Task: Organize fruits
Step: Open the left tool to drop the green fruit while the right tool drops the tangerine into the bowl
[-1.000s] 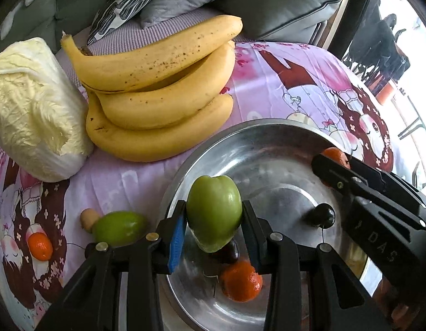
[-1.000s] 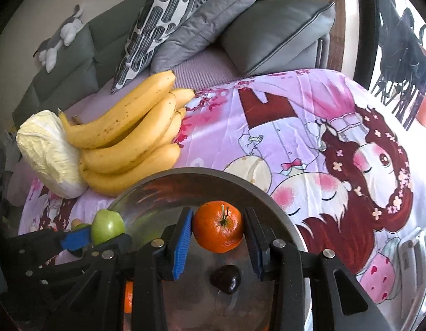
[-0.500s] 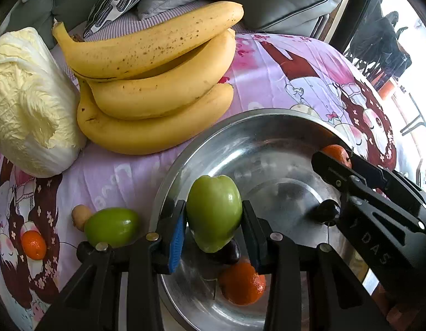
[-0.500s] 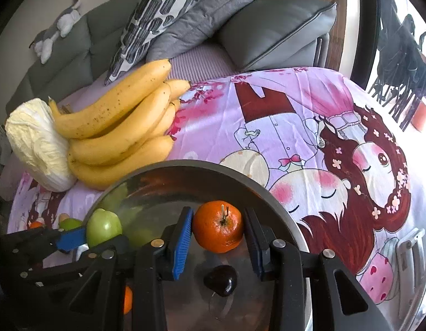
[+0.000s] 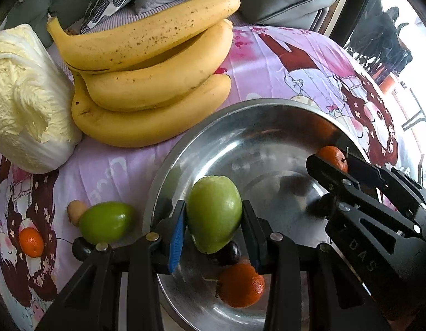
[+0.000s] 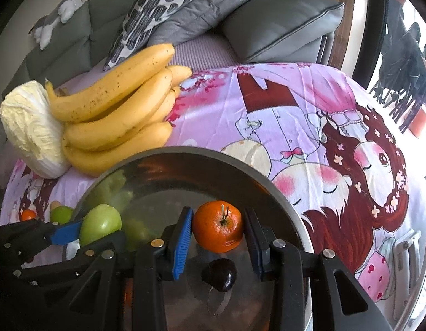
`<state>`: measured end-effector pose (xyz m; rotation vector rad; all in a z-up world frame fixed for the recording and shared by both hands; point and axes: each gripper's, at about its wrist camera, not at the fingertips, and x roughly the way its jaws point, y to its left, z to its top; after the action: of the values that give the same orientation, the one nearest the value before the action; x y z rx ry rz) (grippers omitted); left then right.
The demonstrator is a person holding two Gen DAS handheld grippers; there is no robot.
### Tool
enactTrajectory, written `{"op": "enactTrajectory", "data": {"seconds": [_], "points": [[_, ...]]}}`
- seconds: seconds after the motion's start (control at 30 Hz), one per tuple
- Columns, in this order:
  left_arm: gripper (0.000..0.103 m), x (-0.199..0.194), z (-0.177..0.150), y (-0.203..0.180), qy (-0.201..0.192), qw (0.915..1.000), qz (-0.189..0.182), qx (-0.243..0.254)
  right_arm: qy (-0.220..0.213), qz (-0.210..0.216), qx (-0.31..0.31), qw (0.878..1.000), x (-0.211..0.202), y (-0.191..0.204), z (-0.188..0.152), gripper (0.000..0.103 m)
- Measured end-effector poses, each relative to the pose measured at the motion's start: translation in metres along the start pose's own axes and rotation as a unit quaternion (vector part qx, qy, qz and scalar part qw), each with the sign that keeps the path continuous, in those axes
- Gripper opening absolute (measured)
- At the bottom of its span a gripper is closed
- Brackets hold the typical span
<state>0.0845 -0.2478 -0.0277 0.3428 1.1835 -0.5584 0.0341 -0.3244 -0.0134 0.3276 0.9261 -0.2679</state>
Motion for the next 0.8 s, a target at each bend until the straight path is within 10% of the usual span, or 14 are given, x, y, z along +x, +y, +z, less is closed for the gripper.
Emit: {"op": "enactTrajectory", "data": {"seconds": [0.8], "points": [[0.041,0.0023,0.0032,-0.0075,0.008,1.0000,0.001,0.005,0.017,0.001,0.004,1.000,0.0023,-0.0004,-0.0018,0.048]]}}
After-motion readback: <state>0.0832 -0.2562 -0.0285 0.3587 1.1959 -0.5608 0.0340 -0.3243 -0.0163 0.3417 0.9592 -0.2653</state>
